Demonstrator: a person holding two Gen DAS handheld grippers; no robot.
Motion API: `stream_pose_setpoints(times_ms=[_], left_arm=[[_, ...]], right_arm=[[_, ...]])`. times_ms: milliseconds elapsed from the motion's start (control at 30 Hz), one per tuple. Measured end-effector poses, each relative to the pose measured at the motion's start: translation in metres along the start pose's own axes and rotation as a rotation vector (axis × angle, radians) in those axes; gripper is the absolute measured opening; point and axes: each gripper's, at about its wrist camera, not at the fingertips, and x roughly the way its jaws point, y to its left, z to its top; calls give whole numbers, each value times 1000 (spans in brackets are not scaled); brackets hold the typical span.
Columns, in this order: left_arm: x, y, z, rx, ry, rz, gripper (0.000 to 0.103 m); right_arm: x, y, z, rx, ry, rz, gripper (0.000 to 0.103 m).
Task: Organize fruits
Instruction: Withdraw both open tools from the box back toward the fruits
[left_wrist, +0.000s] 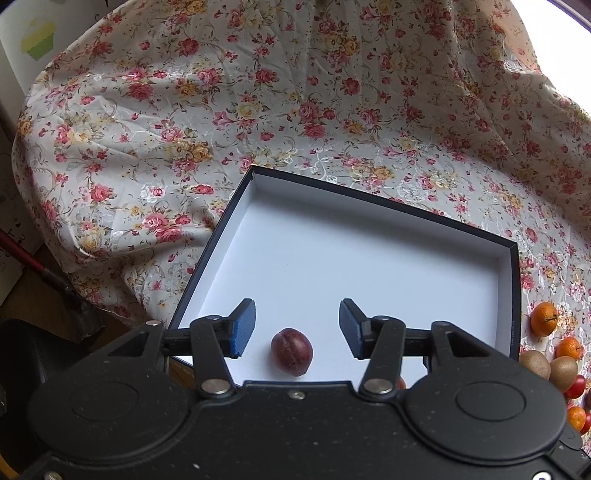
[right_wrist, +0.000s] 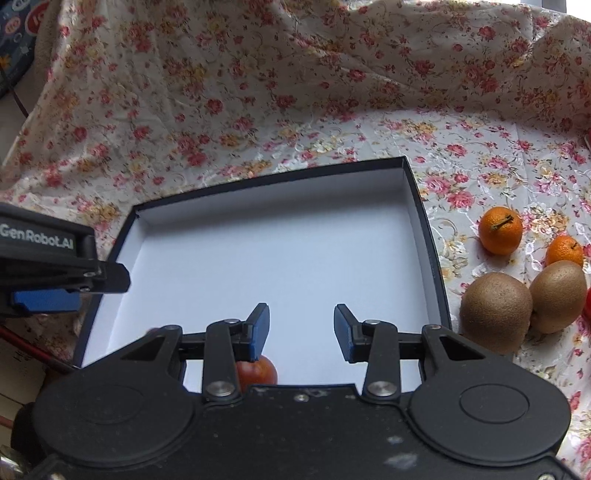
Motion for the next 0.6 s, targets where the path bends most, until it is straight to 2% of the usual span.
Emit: stream_pose_setpoints(times_ms=[133,200,300,467,600], left_arm=[[-1,-1,0,4,-5,0,57],[-1,-2,0,8,-10,2,57],[-2,-3,0,19,-18,9,58],[-4,-5,0,29,-29,8,58],[-5,-7,0,35,-35,8,58]], right_arm=[[-2,-7,1,83,-23,57,47],[-2,-8,1,91,-29,50,47],[0,-9,0,62,-35,14,47],[-1,-11,-5,17,-80,40,47],[-3,-6,-7,-64,-93,21,48]])
